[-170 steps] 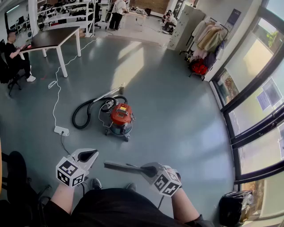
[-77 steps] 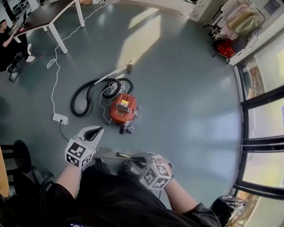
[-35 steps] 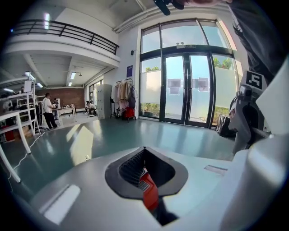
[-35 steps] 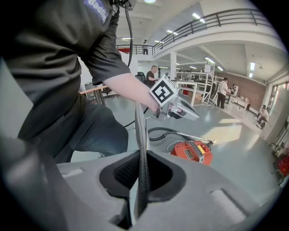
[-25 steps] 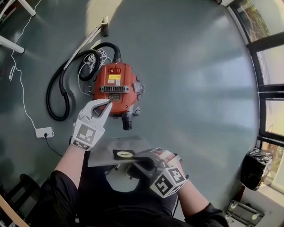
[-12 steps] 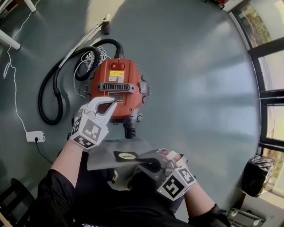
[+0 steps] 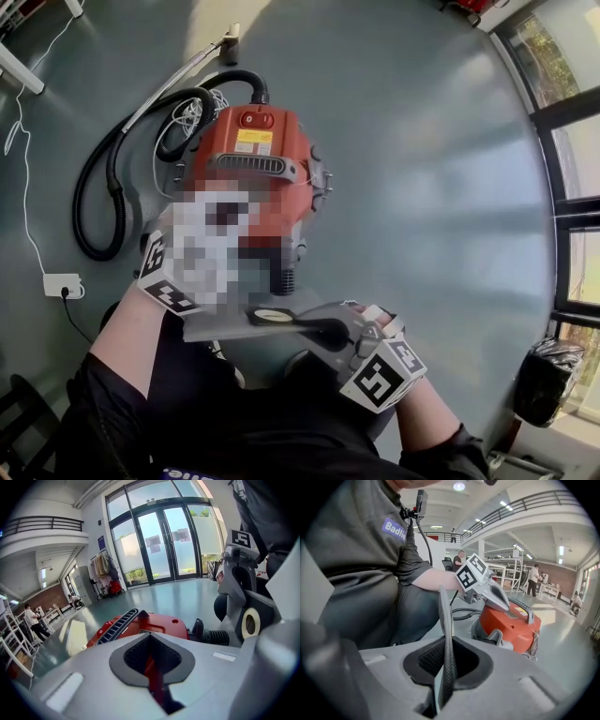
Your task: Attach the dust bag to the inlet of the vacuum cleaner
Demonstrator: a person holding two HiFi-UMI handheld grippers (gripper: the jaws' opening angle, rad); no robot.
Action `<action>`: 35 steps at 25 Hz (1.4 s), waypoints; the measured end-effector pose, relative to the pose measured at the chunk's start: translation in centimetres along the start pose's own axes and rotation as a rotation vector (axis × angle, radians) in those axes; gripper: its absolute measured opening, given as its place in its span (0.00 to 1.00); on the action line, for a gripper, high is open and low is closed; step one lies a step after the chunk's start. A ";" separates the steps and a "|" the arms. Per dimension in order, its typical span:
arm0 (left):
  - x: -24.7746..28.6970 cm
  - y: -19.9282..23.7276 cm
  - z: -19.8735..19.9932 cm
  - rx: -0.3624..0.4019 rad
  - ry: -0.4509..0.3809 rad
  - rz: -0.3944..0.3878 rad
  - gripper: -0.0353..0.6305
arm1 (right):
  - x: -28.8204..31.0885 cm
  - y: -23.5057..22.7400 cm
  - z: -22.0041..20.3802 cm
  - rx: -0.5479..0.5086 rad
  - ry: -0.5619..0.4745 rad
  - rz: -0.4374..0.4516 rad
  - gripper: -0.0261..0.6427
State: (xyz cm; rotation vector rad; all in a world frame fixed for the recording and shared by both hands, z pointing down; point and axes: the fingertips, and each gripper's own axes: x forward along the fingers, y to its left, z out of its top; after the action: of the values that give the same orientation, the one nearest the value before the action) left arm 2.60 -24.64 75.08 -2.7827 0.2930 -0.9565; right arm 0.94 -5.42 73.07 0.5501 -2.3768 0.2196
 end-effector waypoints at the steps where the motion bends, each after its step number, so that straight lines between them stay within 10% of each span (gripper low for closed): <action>1: 0.0 0.0 0.0 0.009 -0.007 0.006 0.08 | 0.2 0.0 -0.5 -0.010 0.013 0.000 0.07; 24: 0.0 0.4 0.2 0.024 -0.015 0.051 0.07 | 3.6 -3.3 -4.7 -0.106 0.202 -0.018 0.08; 35: -0.1 0.2 0.2 0.037 -0.024 0.066 0.07 | 3.7 -4.1 -6.0 0.052 0.157 -0.069 0.08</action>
State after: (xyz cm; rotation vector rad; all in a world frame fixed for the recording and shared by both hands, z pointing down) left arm 2.57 -24.80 74.81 -2.7306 0.3579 -0.9031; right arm 3.70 -8.52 80.10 0.6151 -2.2020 0.2842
